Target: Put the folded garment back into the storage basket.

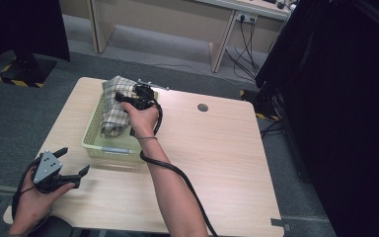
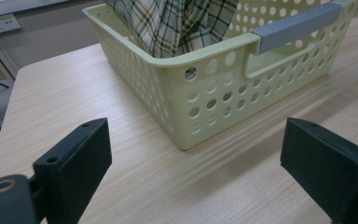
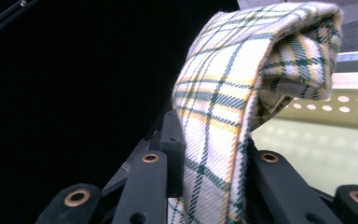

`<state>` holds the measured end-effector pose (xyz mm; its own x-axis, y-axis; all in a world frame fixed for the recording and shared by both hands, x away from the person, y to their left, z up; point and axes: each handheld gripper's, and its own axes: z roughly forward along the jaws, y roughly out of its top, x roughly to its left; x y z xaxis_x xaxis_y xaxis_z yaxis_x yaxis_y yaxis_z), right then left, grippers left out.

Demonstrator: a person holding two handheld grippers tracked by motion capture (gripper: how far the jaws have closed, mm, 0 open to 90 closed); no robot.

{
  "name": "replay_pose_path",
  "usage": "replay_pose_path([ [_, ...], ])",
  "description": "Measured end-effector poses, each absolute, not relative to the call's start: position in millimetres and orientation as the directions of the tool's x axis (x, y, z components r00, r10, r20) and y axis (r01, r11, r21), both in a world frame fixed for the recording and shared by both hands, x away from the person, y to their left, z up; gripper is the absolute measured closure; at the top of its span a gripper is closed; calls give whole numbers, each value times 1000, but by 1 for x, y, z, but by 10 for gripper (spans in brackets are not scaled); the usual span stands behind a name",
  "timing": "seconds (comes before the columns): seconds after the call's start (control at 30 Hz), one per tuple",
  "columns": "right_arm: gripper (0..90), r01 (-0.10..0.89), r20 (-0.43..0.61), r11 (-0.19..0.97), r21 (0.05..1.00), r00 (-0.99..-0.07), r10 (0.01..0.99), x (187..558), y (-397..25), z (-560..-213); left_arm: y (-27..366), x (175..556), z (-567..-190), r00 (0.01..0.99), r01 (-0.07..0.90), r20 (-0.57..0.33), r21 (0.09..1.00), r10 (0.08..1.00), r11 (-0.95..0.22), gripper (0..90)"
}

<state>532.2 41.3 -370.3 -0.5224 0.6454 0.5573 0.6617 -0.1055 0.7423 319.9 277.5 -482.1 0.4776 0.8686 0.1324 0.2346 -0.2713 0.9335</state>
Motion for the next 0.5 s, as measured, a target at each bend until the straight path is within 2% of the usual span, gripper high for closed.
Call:
replay_pose_path([
  [0.23, 752, 675, 571, -109, 729, -513, 642, 533, 46, -374, 278, 320, -482, 478, 234, 131, 934, 869, -270, 83],
  [0.5, 749, 713, 584, -114, 692, -460, 669, 540, 50, -391, 278, 320, -482, 481, 236, 129, 934, 867, -269, 83],
])
